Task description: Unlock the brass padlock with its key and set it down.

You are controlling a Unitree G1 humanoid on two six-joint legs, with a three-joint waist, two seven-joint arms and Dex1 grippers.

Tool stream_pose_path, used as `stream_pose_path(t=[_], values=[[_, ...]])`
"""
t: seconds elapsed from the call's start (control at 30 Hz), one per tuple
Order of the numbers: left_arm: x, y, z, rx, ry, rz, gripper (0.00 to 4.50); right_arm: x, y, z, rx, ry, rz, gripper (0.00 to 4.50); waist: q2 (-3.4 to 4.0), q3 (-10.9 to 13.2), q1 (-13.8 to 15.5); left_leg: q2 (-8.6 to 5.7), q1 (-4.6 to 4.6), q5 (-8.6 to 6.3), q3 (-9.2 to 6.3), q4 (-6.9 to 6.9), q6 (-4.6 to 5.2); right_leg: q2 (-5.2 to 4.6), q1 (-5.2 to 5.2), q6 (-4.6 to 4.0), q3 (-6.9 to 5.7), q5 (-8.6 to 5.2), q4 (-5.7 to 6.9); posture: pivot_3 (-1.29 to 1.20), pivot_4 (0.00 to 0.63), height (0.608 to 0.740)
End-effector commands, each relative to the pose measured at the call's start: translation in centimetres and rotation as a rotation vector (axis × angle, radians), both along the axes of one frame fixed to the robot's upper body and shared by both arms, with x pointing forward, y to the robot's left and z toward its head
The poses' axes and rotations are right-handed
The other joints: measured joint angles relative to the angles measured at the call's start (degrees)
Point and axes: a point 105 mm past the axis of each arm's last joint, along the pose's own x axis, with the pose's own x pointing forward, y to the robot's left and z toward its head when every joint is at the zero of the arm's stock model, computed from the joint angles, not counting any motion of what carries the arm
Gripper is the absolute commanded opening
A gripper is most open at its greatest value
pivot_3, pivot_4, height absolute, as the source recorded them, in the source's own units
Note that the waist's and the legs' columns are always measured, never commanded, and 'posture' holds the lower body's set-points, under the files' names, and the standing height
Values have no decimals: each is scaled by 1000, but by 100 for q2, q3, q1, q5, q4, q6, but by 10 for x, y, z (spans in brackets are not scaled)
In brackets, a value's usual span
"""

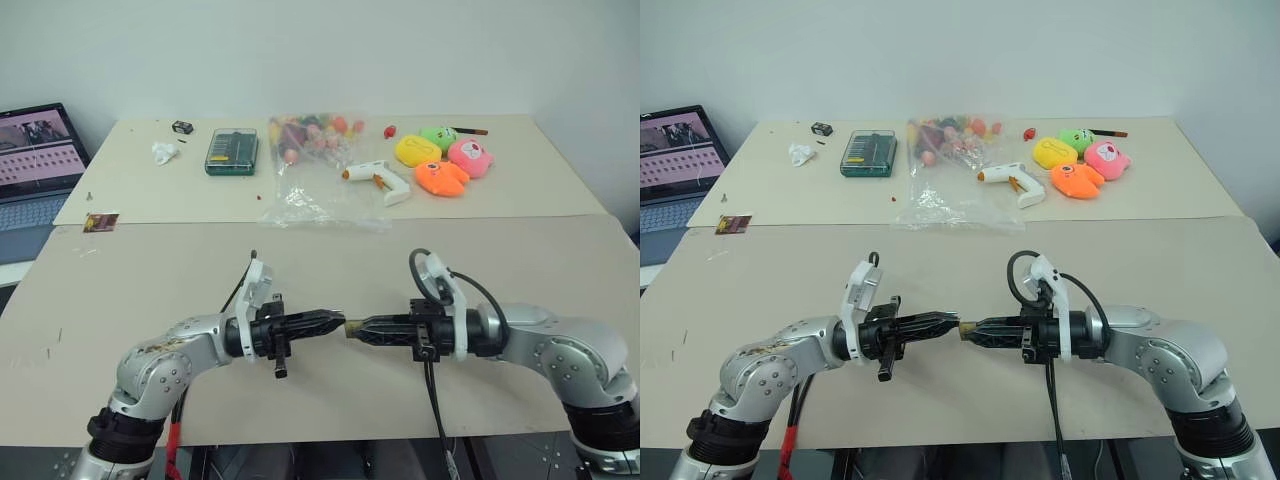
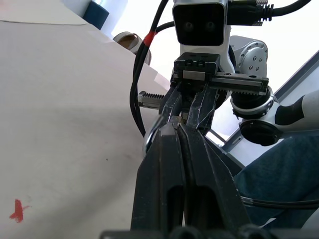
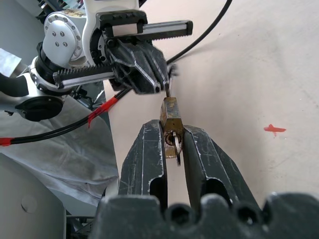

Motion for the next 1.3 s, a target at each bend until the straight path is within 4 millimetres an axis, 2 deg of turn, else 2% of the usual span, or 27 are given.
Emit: stream_pose_path(t=[0.03, 0.1, 0.2, 0.37, 0.5, 0.6, 0.7, 0.83, 0.97, 1.03, 1.07, 1.17, 1.3], values=[[0, 5, 17, 5, -75, 8, 114, 10, -17, 5, 21, -12, -39, 112, 0, 0, 3, 0, 0, 0, 0, 0, 0, 0, 1, 0, 0, 0, 0, 0, 150, 740], [1, 9, 21, 17, -98, 22, 114, 14, -23, 3, 15, 3, -50, 112, 0, 0, 4, 0, 0, 0, 0, 0, 0, 0, 0, 0, 0, 0, 1, 0, 150, 740], [5, 16, 22, 45, -131, 60, 864, 20, -26, 3, 17, 13, -53, 112, 0, 0, -13, 0, 0, 0, 0, -1, 0, 0, -1, 0, 0, 0, 0, 0, 150, 740], [11, 35, 18, 145, -253, 127, 2636, 30, -22, 4, 26, 50, -45, 112, 0, 0, -19, 1, 0, 0, 4, -1, -1, 0, -1, -1, 2, 0, 0, 0, 150, 740], [21, 54, 14, 301, -518, 205, 4264, 45, -15, 7, 21, 105, -52, 112, 0, 0, -11, 3, -1, 1, 7, -4, -2, 0, -2, -6, 3, 3, -7, 0, 150, 740], [17, 55, 8, 377, -628, 209, 4388, 56, -13, 7, 25, 193, -81, 112, 0, 0, -10, 4, -2, 1, 8, -7, -2, -1, -3, -7, 5, 4, -10, 0, 150, 740], [1, 46, 5, 375, -720, 184, 4388, 54, -8, -8, -15, 340, -75, 112, 0, 0, 3, 6, -4, -2, 8, -8, 2, -1, -6, -9, 5, 5, -12, 0, 150, 740], [-7, 40, -2, 344, -695, 238, 4388, 52, -5, -34, -123, 435, -75, 112, 0, 0, 20, 3, -9, -6, 7, -7, 9, -4, -8, -8, 3, 6, -12, 0, 150, 740], [-14, 34, -10, 332, -664, 268, 4388, 52, -5, -53, -204, 431, -71, 112, 1, 0, 6, 3, -7, -6, 9, -5, 9, -4, -7, -7, 3, 6, -11, 0, 150, 740], [-15, 33, -11, 324, -653, 285, 4500, 56, -6, -53, -194, 458, -85, 1115, 0, 0, 6, 4, -7, -5, 10, -5, 7, -3, -7, -7, 2, 6, -10, 0, 150, 740], [-15, 32, -11, 323, -651, 290, 4500, 57, -7, -52, -185, 468, -91, 1254, 0, 0, 6, 5, -4, -4, 10, -4, 6, -2, -4, -7, 2, 6, -9, 0, 150, 740], [-16, 30, -12, 311, -633, 299, 4500, 60, -17, -52, -201, 453, -103, 2351, 1, 0, 6, 5, -2, -2, 9, -4, 3, -2, -2, -6, 2, 7, -7, 0, 150, 740], [-14, 29, -16, 308, -566, 295, 4500, 67, -59, -49, -266, 398, -173, 3670, 1, 0, 28, 1, -2, -4, 9, -3, 6, -2, 1, -4, 0, 8, -9, 0, 150, 740]])
